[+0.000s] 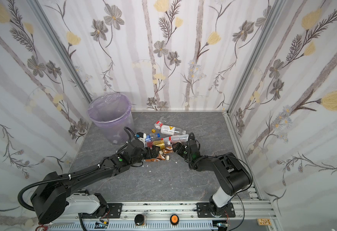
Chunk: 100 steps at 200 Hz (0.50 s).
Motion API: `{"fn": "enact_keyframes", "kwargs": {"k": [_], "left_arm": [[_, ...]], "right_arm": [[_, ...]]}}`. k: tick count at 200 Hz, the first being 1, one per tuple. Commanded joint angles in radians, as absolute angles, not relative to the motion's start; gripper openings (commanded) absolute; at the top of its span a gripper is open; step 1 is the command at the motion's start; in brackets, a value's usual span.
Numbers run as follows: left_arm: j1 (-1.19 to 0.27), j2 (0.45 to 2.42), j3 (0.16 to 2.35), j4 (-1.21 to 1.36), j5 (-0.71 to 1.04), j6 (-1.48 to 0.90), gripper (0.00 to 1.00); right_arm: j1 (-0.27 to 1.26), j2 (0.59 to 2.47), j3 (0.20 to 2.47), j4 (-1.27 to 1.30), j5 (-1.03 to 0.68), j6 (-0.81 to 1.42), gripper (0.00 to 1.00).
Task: Throw the plastic bottles in the bin
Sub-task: 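Lower the right gripper around the brown Nescafe bottle and close it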
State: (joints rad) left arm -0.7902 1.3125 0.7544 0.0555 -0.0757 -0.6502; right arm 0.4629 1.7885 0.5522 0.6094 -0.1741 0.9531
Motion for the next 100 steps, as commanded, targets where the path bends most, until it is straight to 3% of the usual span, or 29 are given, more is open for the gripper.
{"fn": "enact_keyframes", "kwargs": {"k": [1,100], "left_arm": [[-0.792,1.317,0.752,0.069,-0.083,-0.644,1.0],[-0.79,1.287,0.727,0.069,-0.099,-0.628,1.0]], "right_arm": [[0.46,1.802,0.571,0.676,-0.183,0.988,0.92],[0.45,1.893,0.618,0.662,-0.178,1.072,0.92]]}}
